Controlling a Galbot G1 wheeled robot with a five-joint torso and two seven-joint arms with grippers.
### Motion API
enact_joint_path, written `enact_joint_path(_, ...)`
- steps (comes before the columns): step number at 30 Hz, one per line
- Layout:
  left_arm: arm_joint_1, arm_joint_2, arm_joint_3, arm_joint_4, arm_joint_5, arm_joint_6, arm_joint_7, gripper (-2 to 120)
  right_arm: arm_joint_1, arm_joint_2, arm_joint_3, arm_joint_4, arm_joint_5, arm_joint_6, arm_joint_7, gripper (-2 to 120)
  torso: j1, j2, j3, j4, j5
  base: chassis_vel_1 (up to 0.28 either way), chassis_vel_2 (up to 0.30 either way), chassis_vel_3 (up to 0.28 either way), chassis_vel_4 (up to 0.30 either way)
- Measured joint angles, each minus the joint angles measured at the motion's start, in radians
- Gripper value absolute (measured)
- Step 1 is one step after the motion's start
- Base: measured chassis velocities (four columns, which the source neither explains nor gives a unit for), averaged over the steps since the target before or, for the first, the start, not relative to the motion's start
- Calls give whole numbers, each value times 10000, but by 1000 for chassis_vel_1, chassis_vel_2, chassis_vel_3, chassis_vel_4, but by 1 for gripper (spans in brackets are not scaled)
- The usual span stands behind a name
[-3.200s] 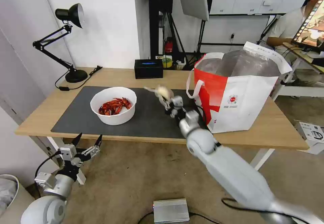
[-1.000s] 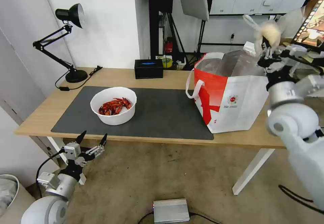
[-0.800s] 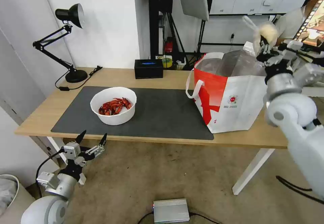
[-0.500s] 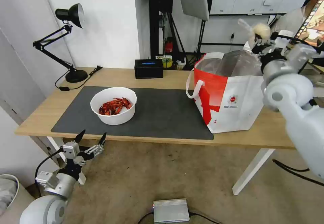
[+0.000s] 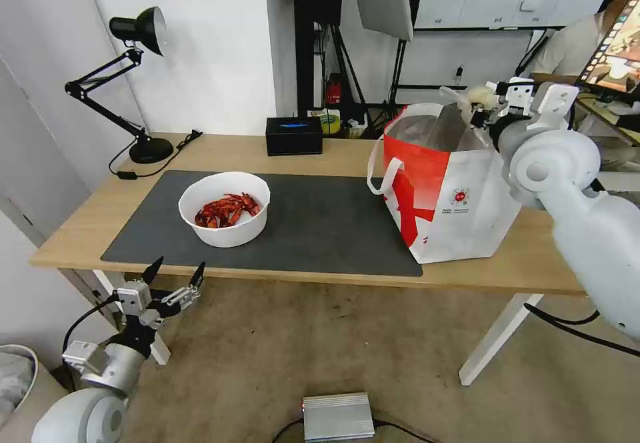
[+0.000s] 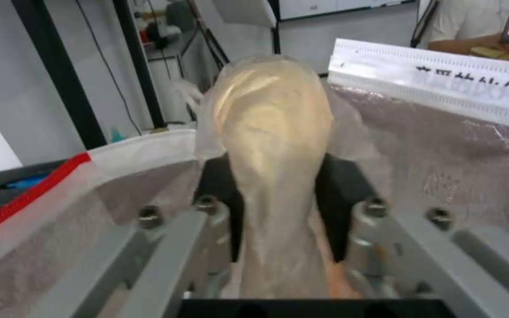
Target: Pick up the trash from the table and place it into the takeout bag.
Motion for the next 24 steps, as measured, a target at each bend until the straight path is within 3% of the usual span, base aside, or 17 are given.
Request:
enact_joint_path(13, 87, -15, 11, -185, -10, 12, 0, 100, -413, -234, 294, 406, -192, 529, -573, 78, 0, 0, -1, 0, -2, 0, 0, 0, 0)
enact_joint_path(18, 157, -41, -5, -272, -8, 19, -3, 100, -1039, -329, 429, 729, -1772, 2447, -2338, 97, 0, 2, -1, -1, -3, 0, 0, 0, 0)
enact_joint_path(19, 157, -41, -5, -272, -8, 19, -3, 100, -1039, -329, 429, 729, -1772, 2447, -2338, 97, 0, 2, -1, -1, -3, 0, 0, 0, 0)
enact_joint_path(22, 183, -81, 9, -289, -3, 19, -21, 100, -1976, -341, 687, 1196, -3152, 4097, -3817, 100, 0, 1, -1, 1, -2, 0, 0, 0, 0)
enact_joint_path(24, 183, -104, 37, -290, -2, 20, -33, 100, -2359, -320, 793, 1365, -3686, 4590, -4242, 100, -1, 2, -2, -1, -2, 0, 0, 0, 0)
